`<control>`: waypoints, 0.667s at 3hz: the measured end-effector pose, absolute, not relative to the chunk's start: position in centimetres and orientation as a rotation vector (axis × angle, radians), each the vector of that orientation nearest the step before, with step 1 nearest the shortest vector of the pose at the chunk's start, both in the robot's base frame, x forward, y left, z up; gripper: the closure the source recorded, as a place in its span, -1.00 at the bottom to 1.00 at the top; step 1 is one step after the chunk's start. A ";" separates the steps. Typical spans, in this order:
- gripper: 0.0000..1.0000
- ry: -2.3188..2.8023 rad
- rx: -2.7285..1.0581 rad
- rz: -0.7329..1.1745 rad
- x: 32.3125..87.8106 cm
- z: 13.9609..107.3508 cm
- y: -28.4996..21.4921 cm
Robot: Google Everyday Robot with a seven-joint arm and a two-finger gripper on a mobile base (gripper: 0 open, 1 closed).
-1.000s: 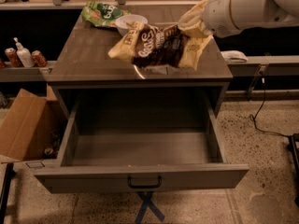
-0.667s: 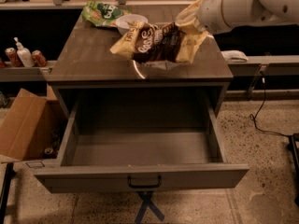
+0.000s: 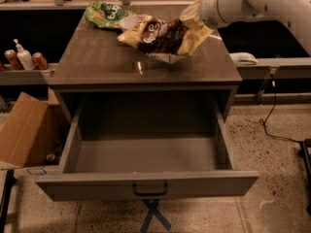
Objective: Pick brown chip bag from top drawer and place on counter
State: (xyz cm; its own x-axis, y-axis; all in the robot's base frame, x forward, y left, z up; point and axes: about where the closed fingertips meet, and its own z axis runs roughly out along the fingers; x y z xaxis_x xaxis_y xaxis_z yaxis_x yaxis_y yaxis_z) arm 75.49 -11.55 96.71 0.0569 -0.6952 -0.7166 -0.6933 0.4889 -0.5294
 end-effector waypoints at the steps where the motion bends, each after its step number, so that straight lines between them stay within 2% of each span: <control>1: -0.32 1.672 -1.176 0.004 77.7 96.1 -11.8; 2: -0.78 1.677 -1.160 0.009 78.6 96.0 -11.9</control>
Offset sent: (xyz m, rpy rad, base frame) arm 0.0413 -0.0098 -0.0033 0.0437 0.0130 -0.0569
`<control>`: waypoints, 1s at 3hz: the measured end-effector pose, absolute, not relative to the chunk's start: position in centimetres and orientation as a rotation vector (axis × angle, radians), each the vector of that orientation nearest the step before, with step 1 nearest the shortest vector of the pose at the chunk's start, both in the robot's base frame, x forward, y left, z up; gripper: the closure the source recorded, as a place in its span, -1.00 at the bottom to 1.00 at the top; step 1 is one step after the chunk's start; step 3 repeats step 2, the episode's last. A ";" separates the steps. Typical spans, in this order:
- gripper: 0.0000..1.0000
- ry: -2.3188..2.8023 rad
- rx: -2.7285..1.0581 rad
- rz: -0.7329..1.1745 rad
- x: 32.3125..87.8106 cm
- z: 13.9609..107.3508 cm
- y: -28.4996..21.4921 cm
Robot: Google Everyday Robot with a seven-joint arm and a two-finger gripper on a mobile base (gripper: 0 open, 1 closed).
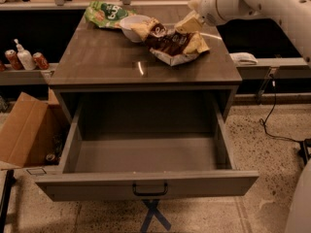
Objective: Pick brown chip bag from top drawer and place on counter
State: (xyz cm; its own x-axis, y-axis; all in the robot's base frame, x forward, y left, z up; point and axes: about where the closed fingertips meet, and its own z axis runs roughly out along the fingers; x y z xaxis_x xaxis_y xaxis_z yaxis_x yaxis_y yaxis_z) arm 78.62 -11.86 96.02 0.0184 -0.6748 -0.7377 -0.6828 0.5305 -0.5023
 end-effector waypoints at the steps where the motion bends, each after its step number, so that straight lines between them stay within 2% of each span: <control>1: -1.00 1.666 -1.155 0.015 78.2 96.7 -12.2; 2: -1.00 1.640 -1.137 0.020 75.8 98.1 -13.6; 3: -1.00 1.640 -1.137 0.020 75.8 98.1 -13.6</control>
Offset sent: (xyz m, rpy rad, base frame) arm -0.0540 -0.0382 0.0348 0.0470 -0.0555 -0.0032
